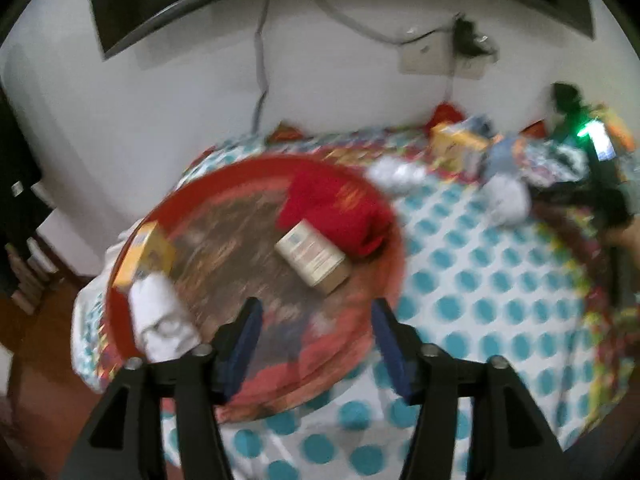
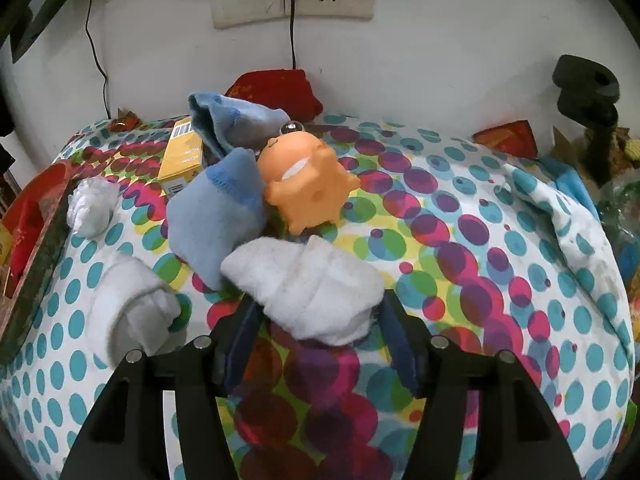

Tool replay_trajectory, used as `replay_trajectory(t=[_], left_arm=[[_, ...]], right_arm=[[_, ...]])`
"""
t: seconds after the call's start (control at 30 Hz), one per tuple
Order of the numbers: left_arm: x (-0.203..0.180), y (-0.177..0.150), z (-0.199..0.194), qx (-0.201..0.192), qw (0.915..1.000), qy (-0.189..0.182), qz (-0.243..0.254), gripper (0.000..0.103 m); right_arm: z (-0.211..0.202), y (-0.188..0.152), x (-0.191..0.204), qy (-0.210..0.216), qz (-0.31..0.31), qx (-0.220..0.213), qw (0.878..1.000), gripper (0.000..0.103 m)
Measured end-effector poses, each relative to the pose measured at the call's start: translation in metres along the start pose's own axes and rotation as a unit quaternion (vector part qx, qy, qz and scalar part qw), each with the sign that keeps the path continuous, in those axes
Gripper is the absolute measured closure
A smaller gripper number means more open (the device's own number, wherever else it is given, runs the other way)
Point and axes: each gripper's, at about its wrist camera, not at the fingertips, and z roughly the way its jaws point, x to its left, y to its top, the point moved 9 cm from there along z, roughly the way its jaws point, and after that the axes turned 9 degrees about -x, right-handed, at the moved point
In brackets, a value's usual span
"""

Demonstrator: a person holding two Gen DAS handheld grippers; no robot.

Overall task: Organize objects
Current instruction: 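Grasp a white rolled sock on the bedspread with the right tool, then grasp another white rolled sock with left tool while right tool holds its sock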

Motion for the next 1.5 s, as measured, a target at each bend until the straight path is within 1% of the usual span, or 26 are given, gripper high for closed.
replay_trajectory(t=[0.07,0.13,0.2,0.3,0.33,0.4,0.43,0.53,0.67,0.73,0.83,0.9,0.97,1.07,1.17,1.27,1.3,1.33,1.37,1.5], left_arm=[[-0.014,0.009,0.002,-0.003,0.9999,-0.009,0.008,0.038],[-0.031,0.014,0.009,0.004,0.9996,-0.018,0.022,0.038],[-0.052,0.018,0.015,0.001,0.9988,-0.029,0.04,0.038],[-0.084,0.022,0.028,0.005,0.9972,-0.047,0.059,0.038],[-0.096,0.023,0.033,0.003,0.9962,-0.062,0.061,0.038],[-0.117,0.023,0.045,0.017,0.9947,-0.082,0.061,0.038],[-0.126,0.025,0.049,0.016,0.9937,-0.095,0.056,0.038],[-0.155,0.035,0.067,0.011,0.991,-0.122,0.054,0.038],[-0.182,0.049,0.083,-0.002,0.9871,-0.153,0.047,0.038],[-0.192,0.057,0.092,-0.008,0.9864,-0.158,0.044,0.038],[-0.202,0.066,0.106,-0.013,0.9847,-0.169,0.039,0.038],[-0.204,0.07,0.118,-0.014,0.9864,-0.158,0.043,0.038],[-0.205,0.071,0.13,-0.002,0.9883,-0.149,0.036,0.038],[-0.205,0.068,0.142,0.018,0.9877,-0.155,0.013,0.038],[-0.206,0.064,0.147,0.024,0.988,-0.152,0.015,0.038],[-0.211,0.058,0.147,0.025,0.9872,-0.155,0.027,0.038],[-0.212,0.057,0.147,0.025,0.9874,-0.153,0.032,0.042],[-0.213,0.056,0.147,0.024,0.9873,-0.153,0.035,0.056],[-0.215,0.055,0.145,0.024,0.9863,-0.159,0.038,0.055],[-0.215,0.055,0.141,0.02,0.9863,-0.159,0.041,0.056]], right_arm=[[0.0,0.001,0.0,0.003,-0.003,-0.003,1.0,0.053],[-0.001,0.0,-0.001,0.003,-0.013,-0.003,1.0,0.06],[-0.006,-0.004,0.0,0.005,-0.019,-0.003,1.0,0.062],[-0.018,-0.015,-0.002,0.009,-0.018,-0.004,1.0,0.062],[-0.022,-0.018,-0.003,0.012,-0.015,-0.005,1.0,0.062],[-0.03,-0.025,-0.007,0.012,-0.012,-0.005,1.0,0.062],[-0.034,-0.029,-0.008,0.011,-0.013,-0.005,1.0,0.062],[-0.041,-0.035,-0.012,0.009,-0.013,-0.005,1.0,0.062],[-0.045,-0.038,-0.015,0.012,-0.003,-0.005,1.0,0.061],[-0.045,-0.038,-0.016,0.012,-0.004,-0.005,1.0,0.06],[-0.044,-0.039,-0.014,0.007,-0.014,-0.003,1.0,0.058],[-0.044,-0.039,-0.015,0.011,-0.009,-0.003,1.0,0.057],[-0.044,-0.039,-0.015,0.013,-0.007,-0.004,1.0,0.057],[-0.044,-0.039,-0.015,0.007,-0.013,-0.003,1.0,0.057],[-0.043,-0.039,-0.014,0.009,-0.012,-0.003,1.0,0.057],[-0.043,-0.038,-0.014,0.008,-0.013,-0.002,1.0,0.057],[-0.043,-0.038,-0.013,0.008,-0.012,-0.002,1.0,0.057],[-0.043,-0.038,-0.013,0.009,-0.012,-0.002,1.0,0.057],[-0.043,-0.038,-0.013,0.008,-0.013,-0.002,1.0,0.057],[-0.043,-0.038,-0.014,0.008,-0.013,-0.002,1.0,0.056]])
